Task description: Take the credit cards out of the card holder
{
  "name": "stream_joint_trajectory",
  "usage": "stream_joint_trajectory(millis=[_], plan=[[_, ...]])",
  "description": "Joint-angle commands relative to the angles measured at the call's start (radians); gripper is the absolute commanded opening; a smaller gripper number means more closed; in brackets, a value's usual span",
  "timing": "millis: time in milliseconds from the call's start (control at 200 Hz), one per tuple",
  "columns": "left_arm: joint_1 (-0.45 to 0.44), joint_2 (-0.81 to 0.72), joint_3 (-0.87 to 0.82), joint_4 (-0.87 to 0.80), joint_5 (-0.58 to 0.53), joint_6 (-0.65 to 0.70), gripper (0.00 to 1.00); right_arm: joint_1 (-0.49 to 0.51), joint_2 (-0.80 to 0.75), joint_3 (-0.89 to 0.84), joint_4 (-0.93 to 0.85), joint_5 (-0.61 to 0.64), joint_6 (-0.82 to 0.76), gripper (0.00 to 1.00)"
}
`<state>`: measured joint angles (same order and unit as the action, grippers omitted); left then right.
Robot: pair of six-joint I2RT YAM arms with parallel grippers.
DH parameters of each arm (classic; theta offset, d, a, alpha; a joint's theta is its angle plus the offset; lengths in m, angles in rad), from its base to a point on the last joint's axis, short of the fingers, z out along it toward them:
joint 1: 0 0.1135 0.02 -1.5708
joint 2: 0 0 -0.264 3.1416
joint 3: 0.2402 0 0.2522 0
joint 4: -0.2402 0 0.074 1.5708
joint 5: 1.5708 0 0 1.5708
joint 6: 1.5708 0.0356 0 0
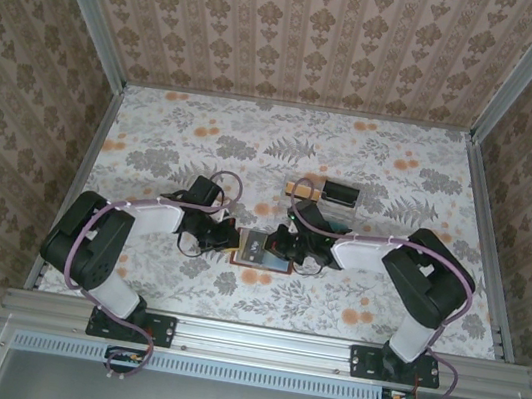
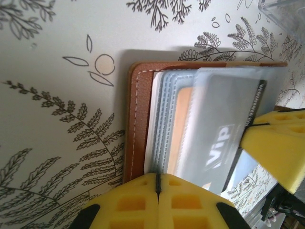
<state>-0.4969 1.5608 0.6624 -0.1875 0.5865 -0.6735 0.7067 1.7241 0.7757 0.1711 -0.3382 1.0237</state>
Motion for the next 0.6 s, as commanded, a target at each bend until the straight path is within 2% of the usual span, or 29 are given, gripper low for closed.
stream_joint_trajectory(millis=[0, 375, 595], plan=[[0.004, 0.033, 0.005, -0.064, -0.044, 0.004, 0.0, -0.031, -0.05, -0.026, -0.109, 0.013, -0.05, 0.0], [0.004, 0.032, 0.004, -0.069, -0.045, 0.008, 0.0, -0.077, -0.044, -0.025, -0.167, -0.075, -0.141, 0.0], [0.006, 0.029, 0.004, -0.072, -0.047, 0.008, 0.0, -0.096, -0.109, -0.052, -0.176, -0.094, -0.166, 0.0]])
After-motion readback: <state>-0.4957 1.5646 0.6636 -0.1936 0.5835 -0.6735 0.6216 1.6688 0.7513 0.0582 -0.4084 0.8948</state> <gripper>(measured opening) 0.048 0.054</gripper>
